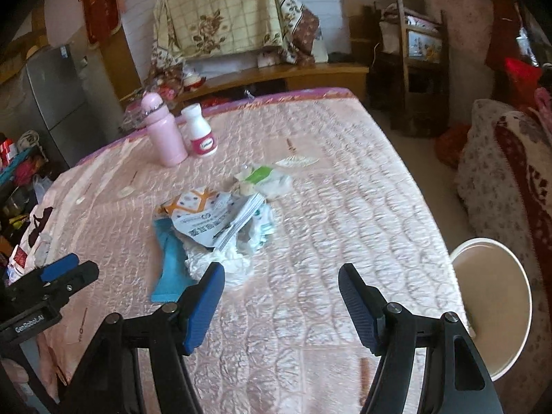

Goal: Collect trash
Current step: 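Move both tools back over the blue wrapper and tissue on the bed, then grasp the blue wrapper with the left tool while the right tool grasps the white tissue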

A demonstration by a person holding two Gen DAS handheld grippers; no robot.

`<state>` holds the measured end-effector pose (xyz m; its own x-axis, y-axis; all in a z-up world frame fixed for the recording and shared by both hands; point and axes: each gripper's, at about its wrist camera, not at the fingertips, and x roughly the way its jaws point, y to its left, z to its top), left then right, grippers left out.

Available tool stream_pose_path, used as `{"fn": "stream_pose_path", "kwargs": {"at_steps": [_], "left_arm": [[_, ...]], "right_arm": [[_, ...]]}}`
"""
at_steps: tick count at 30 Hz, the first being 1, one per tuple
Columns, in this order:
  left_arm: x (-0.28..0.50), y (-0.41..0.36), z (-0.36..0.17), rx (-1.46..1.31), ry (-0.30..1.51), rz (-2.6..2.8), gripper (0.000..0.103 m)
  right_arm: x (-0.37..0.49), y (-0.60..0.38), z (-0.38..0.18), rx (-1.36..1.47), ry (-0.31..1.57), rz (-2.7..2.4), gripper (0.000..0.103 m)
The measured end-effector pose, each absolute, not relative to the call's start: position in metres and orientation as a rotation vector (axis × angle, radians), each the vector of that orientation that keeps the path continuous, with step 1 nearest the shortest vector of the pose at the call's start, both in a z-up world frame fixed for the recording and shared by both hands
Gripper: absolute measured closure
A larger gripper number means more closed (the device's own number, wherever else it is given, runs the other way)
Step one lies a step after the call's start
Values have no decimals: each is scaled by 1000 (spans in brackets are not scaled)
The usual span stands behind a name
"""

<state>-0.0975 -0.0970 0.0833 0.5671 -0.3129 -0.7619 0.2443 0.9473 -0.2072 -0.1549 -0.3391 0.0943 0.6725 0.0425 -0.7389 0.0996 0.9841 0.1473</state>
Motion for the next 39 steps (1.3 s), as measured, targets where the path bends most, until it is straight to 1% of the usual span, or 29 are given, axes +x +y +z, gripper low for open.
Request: {"fn": "stream_pose_path", "kwargs": {"at_steps": [11, 13, 14, 15, 16, 17, 18, 26, 28, 29, 31, 32, 33, 39], "left_arm": [[-51, -144, 33, -135, 1033, -379, 28], [-45, -149, 28, -162, 1049, -408, 40], [-43, -153, 25, -176, 1072, -431, 56], [-42, -153, 25, -179, 1073, -435, 58], [-43, -152, 26, -181, 1062, -434, 62], [-44, -149, 29, -180, 1055, -438, 71], [-45, -145, 31, -178, 1054, -441, 74], [-72, -91, 52, -124, 1025, -386, 74], [-78, -81, 56, -124, 1017, -383, 74], [-80, -76, 58, -122, 1012, -380, 74], [-89, -69, 64, -123, 996, -374, 74], [-91, -67, 67, -128, 990, -374, 74], [-96, -63, 70, -134, 984, -374, 74], [-109, -67, 76, -105, 956, -383, 74]], "right_arm": [[-142, -338, 83, 166, 864, -30, 31], [-139, -339, 81, 167, 873, -15, 31], [-137, -338, 80, 173, 880, 1, 31], [-135, -338, 77, 182, 886, 20, 31], [-133, -337, 74, 194, 895, 42, 31], [-131, -335, 71, 208, 905, 70, 31], [-130, -333, 68, 219, 914, 92, 31], [-112, -288, 45, 159, 923, 182, 32], [-101, -278, 35, 151, 939, 195, 52], [-98, -274, 33, 145, 940, 201, 70], [-97, -269, 30, 122, 940, 200, 74], [-100, -268, 31, 124, 941, 208, 81], [-105, -268, 33, 130, 938, 217, 82], [-154, -286, 48, 192, 959, 281, 82]]}}
